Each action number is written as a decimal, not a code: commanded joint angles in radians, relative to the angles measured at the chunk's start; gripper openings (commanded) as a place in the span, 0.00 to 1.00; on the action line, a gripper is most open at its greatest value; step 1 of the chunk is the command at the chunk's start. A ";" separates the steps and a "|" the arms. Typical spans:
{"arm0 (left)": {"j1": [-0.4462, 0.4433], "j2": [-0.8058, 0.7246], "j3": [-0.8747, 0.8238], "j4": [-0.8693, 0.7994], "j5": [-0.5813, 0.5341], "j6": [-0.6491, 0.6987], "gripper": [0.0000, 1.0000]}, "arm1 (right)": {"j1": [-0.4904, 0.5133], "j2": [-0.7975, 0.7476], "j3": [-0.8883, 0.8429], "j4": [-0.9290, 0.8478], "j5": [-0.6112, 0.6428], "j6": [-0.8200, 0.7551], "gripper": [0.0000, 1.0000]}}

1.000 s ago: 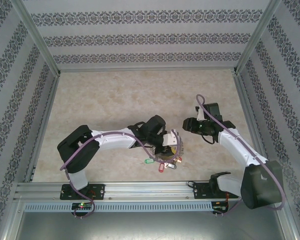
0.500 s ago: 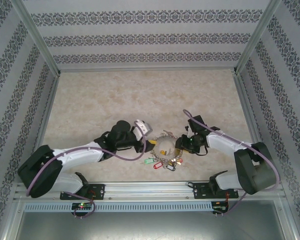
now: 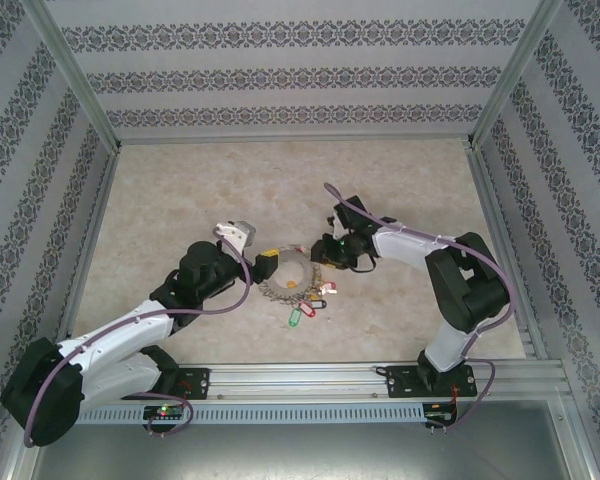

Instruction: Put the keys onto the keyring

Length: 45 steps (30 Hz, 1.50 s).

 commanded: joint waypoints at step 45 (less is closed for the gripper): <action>0.591 0.552 -0.023 0.438 -0.146 0.148 1.00 | -0.453 -0.215 -0.629 1.200 0.462 -0.628 0.98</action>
